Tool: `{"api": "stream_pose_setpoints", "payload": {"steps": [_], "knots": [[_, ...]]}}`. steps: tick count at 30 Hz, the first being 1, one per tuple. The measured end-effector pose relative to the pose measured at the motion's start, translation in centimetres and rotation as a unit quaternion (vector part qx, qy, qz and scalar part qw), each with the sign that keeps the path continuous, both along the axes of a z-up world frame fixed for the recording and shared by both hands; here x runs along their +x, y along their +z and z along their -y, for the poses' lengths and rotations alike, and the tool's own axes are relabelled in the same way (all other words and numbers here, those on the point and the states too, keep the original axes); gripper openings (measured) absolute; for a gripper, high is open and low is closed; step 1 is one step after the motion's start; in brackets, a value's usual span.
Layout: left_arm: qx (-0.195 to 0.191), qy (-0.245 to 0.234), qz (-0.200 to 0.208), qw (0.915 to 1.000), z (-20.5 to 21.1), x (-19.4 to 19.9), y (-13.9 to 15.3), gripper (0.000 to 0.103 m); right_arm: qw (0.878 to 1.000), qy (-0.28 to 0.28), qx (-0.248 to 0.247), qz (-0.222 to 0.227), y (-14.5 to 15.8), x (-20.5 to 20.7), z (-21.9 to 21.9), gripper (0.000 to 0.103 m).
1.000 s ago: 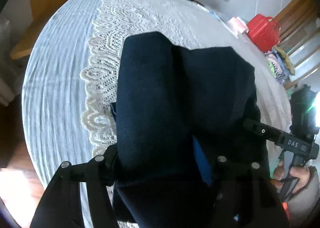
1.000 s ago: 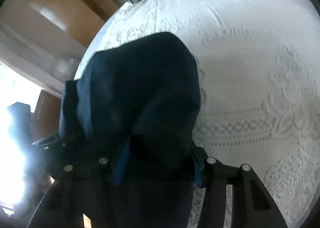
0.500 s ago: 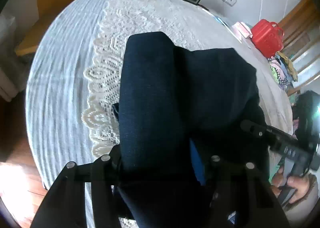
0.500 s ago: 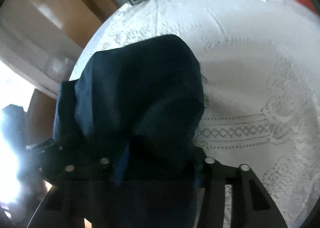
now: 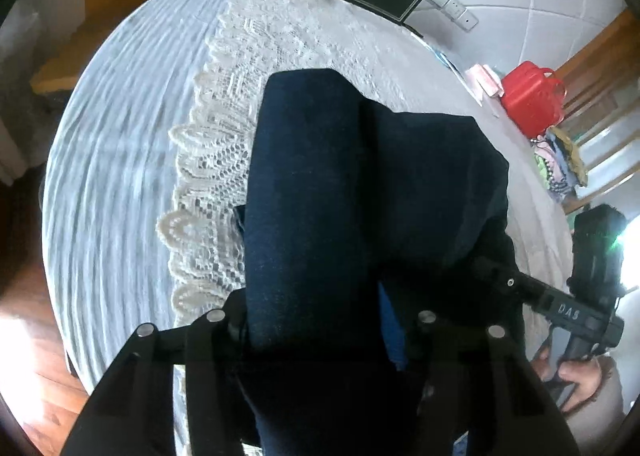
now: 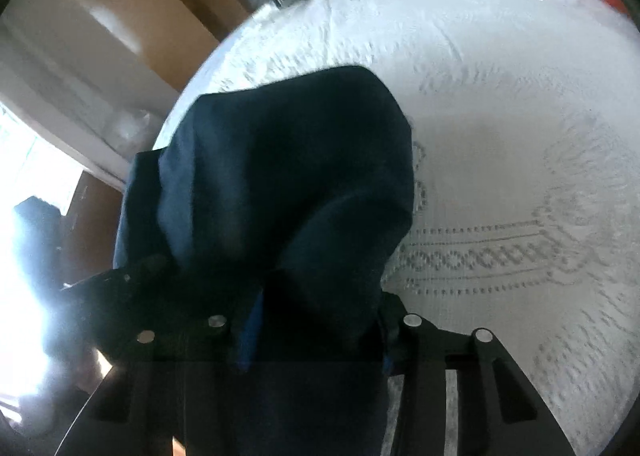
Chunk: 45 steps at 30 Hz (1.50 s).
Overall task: Fold clothes
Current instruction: 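Grasp the folded jeans with both tools and lift them off the table, then carry the folded jeans with both tools toward the stack of clothes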
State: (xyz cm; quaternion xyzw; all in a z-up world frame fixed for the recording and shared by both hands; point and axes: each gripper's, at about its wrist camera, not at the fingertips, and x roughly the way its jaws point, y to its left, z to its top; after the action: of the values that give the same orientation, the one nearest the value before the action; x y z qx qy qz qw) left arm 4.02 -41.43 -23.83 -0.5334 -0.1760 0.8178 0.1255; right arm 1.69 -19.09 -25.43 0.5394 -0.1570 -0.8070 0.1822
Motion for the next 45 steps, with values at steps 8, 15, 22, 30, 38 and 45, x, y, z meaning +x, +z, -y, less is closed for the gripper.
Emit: {"api": "stream_pose_setpoints", "payload": {"steps": [8, 15, 22, 30, 38, 45], "knots": [[-0.081, -0.021, -0.061, 0.9946, -3.6, 1.4, 5.8, 0.025, 0.999, -0.009, -0.022, -0.031, 4.3, 0.8, -0.5, 0.023], [-0.068, -0.036, -0.111, 0.9908, -7.1, 1.6, 11.2, 0.020, 0.994, -0.011, -0.054, -0.094, 10.9, 1.7, -1.4, 0.022], [-0.057, -0.046, -0.131, 0.9887, -9.9, -0.1, 13.4, 0.019, 0.991, -0.023, -0.004, -0.128, 15.5, 1.0, -3.1, 0.020], [-0.085, -0.026, -0.060, 0.9942, -9.4, -4.0, 4.9, 0.020, 0.997, -0.065, 0.009, -0.047, 7.4, -1.6, -8.0, 0.019], [-0.042, -0.047, -0.059, 0.9962, -9.9, -5.6, 4.2, 0.103, 0.996, -0.080, 0.011, -0.044, 5.5, -1.1, -9.6, 0.050], [-0.056, -0.069, -0.020, 0.9958, -11.7, -5.4, 0.4, 0.090, 0.995, -0.099, 0.003, -0.033, 2.6, -1.6, -10.3, 0.051]]}}
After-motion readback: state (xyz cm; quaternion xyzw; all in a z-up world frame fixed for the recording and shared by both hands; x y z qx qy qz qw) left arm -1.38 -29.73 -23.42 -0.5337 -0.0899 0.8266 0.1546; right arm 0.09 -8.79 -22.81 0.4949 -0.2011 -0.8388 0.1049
